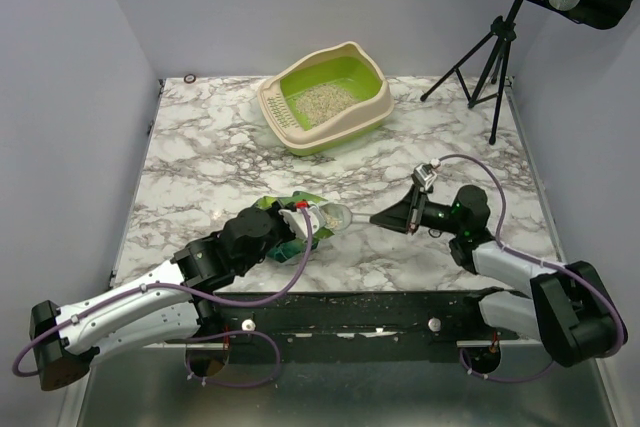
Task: Fill the litter box with clean litter
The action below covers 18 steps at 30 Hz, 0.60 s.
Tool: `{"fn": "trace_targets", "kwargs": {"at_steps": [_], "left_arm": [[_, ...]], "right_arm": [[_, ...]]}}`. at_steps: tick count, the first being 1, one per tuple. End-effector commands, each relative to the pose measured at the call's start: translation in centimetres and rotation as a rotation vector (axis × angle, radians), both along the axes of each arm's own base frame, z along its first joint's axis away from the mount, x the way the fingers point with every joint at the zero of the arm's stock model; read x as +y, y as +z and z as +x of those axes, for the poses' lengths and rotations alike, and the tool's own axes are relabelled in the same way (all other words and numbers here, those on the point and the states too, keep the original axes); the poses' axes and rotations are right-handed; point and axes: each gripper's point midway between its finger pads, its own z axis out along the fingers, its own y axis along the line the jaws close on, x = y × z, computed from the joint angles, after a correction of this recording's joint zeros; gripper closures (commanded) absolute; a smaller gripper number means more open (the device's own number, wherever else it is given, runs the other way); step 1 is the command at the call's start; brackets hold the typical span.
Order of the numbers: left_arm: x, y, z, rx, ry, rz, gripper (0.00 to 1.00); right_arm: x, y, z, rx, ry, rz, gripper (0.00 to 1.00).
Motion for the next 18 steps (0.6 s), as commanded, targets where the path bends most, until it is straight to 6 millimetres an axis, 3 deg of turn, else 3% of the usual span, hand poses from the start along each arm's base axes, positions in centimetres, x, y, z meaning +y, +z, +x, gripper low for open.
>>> {"fn": "trace_targets", "kwargs": {"at_steps": [1,11,18], "left_arm": [[-1.5,-0.1,-0.8,0.02,-0.062,-0.039,1.0],[-1.4,-0.4,-0.5,0.018,-0.044,-0.03,1.0],[-0.5,0.7,0.6,-0.027,0.035,-0.053,1.0]], "right_arm": [[-1.1,-0.3,-0.9,0.029,-0.029,0.013,1.0],[-2.4,0.4,-1.9,0.045,-0.08,0.057,1.0],[-3.2,0.2,-2.4,0.067,-0.123,0.076,1.0]]}}
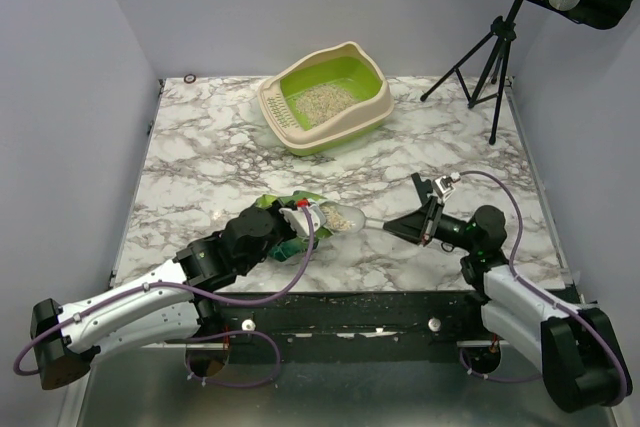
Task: Fill the litter box with clean litter
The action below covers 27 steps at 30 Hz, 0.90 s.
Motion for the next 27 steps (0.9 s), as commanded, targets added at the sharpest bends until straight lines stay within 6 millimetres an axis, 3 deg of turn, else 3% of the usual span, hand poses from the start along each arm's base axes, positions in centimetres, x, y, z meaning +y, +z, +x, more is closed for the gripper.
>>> {"fn": "trace_targets", "kwargs": {"at_steps": [1,12,27], "left_arm": [[-0.3,1.1,0.3,-0.031,0.027,-0.065,1.0],[-0.1,3.1,0.1,-0.085,0.019,-0.152,1.0],[1.4,4.8,0.8,-0.125,0.115,-0.206,1.0]], "right_arm": [[-0.5,-0.1,-0.3,0.031,-0.03,0.016,1.0],[-1.2,0.4,-0.3,0.063,-0.114,0.054,1.0],[-1.5,6.0,-0.7,-0.01,-0.138,0.119,1.0]]}}
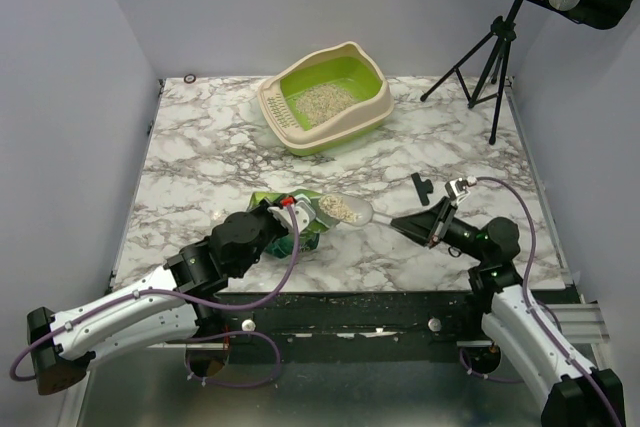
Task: Fill the litter box with clean litter
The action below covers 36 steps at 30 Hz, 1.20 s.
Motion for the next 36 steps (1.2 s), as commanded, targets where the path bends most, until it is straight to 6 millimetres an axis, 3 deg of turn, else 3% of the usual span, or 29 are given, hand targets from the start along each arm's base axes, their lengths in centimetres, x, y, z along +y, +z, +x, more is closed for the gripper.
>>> {"fn": "trace_targets", "kwargs": {"at_steps": [1,9,18,26,32,36], "left_arm": [[-0.1,2.6,0.5,-0.053,0.042,-0.112,1.0],[-0.2,2.8,0.4,-0.051,0.035,-0.119,1.0],[-0.2,2.9,0.3,-0.048,0.031,-0.123,1.0],[-0.6,2.9,0.2,-0.038,0.016,-0.13,1.0],[-0.8,3.1,-0.1,-0.032,0.0,-0.136,1.0],[-0.8,3.0,-0.1,-0.031,0.0,-0.135,1.0]], "right_arm": [[-0.3,3.1,0.2,-0.015,-0.028,0.047,1.0],[-1.3,6.2,1.1,-0.06,-0.121,0.162,1.0],[-1.7,9.0,5.2,-0.117,-0.22,0.192,1.0],[-1.2,11.7,12.1,-0.226,-0.305,0.188,1.0],[0.2,13.2,19.1,-0.29,-0.319,0.173,1.0],[1.0,12.3,24.8,-0.299,-0.37,0.087,1.0]]}}
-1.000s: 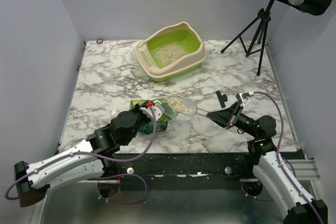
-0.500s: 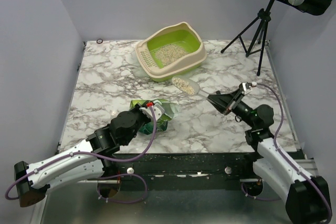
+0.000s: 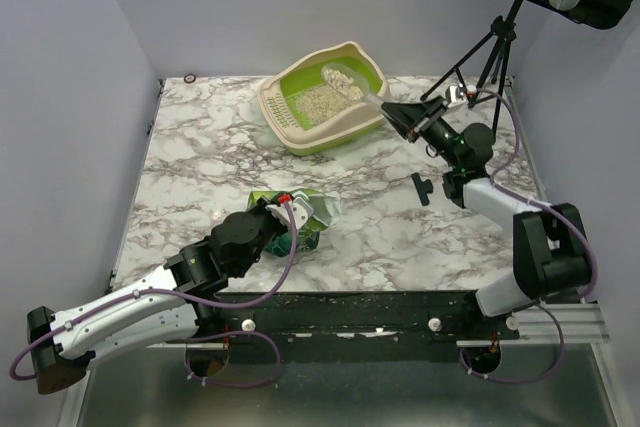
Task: Fill the litter box with clean litter
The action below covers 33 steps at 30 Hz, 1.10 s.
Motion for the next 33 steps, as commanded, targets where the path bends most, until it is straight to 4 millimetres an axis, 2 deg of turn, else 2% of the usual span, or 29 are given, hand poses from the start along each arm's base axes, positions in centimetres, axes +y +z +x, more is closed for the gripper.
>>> {"fn": "trace_targets", "kwargs": {"at_steps": [1,4,5,6,8,13,19,28,33], "left_arm": [[-1.1,2.6,-0.4,-0.028,-0.043,-0.103,1.0],[-1.1,2.7,-0.5,-0.029,-0.046,-0.106,1.0],[-1.1,2.7,-0.5,-0.03,-0.046,-0.106,1.0],[-1.1,2.8,-0.5,-0.031,-0.044,-0.107,1.0],[-1.0,2.9,-0.5,-0.033,-0.041,-0.108,1.0],[-0.9,2.9,-0.5,-0.034,-0.041,-0.111,1.0],[-1.1,2.9,-0.6,-0.029,-0.047,-0.114,1.0],[-1.2,2.7,-0.5,-0.018,-0.049,-0.102,1.0],[-1.4,2.5,-0.6,-0.01,-0.053,-0.095,1.0]], "right_arm": [[0.1,1.8,5.6,-0.133,-0.098,-0.07,1.0],[0.9,-0.7,9.8,-0.064,-0.114,-0.174,1.0],[1.0,-0.4,11.0,-0.072,-0.127,-0.195,1.0],[1.1,-1.1,12.2,-0.054,-0.134,-0.219,1.0],[1.1,-3.0,14.2,-0.01,-0.153,-0.294,1.0],[0.9,-7.0,17.2,0.059,-0.176,-0.487,1.0],[0.7,-9.9,18.8,0.09,-0.159,-0.792,1.0],[1.8,-10.0,18.7,0.003,-0.042,-1.187,1.0],[3.0,-11.5,18.2,-0.044,0.035,-1.387,1.0]]}}
